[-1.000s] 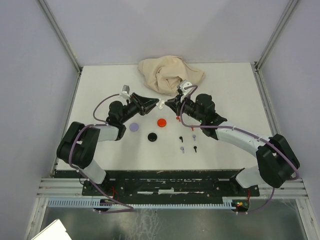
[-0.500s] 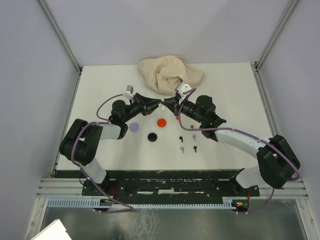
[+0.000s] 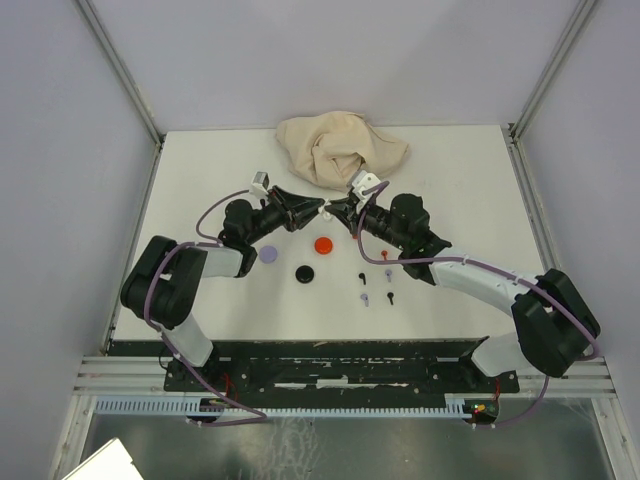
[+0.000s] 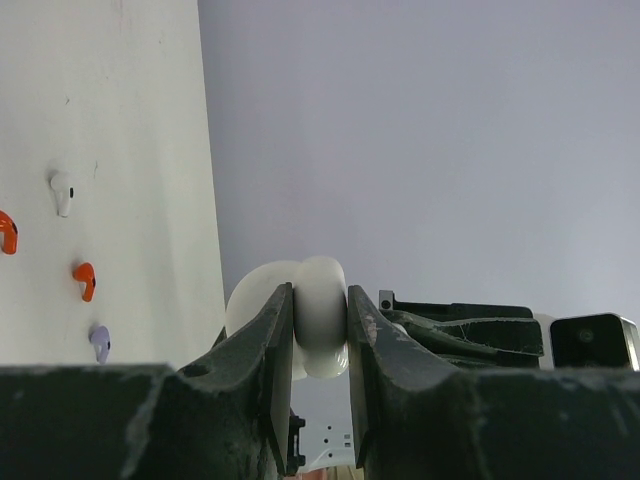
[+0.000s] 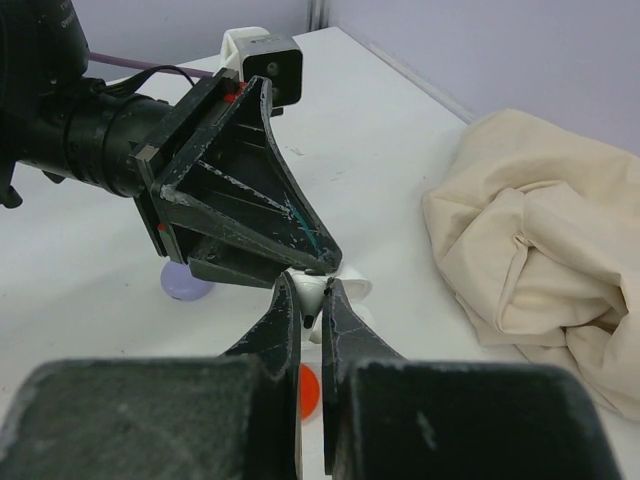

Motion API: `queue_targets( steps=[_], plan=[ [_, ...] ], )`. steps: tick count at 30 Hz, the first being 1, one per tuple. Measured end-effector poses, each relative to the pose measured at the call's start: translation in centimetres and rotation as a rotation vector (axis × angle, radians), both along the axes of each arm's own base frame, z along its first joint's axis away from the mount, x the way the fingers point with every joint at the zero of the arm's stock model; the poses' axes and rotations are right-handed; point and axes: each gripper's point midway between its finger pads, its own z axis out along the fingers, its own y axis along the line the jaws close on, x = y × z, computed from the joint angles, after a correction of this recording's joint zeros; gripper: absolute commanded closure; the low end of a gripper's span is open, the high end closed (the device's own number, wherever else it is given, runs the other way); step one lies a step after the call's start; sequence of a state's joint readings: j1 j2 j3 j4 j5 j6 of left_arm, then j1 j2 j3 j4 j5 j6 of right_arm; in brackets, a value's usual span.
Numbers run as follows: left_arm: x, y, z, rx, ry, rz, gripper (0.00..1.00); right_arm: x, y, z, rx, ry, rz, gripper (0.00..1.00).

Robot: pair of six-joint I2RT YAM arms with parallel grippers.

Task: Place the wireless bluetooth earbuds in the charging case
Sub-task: Place the earbud in the charging case.

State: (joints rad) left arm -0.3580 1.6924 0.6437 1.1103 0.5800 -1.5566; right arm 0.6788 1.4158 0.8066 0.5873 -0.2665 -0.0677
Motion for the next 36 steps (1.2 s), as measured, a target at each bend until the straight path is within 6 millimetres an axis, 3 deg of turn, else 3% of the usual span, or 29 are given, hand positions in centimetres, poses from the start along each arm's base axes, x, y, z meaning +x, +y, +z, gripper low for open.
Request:
queue_targets(
  steps=[27,31,36],
  plan=[
    [-0.4,-0.5,0.8,-0.027,0.016,-0.038,0.97,0.5,-0.2,-1.8,-0.049,0.017,-0.019,0.98],
    [-0.4,-0.5,0.8,-0.026,0.017,-0.038,0.97,0.5,-0.2,-1.9,-0.051,0.021,-0.019,0.74],
    [-0.4,-0.5,0.7,-0.025,0.02,-0.038,0.97,0.2,0.0,-2.0,-0.041,0.041,-0.009,0.54]
  ],
)
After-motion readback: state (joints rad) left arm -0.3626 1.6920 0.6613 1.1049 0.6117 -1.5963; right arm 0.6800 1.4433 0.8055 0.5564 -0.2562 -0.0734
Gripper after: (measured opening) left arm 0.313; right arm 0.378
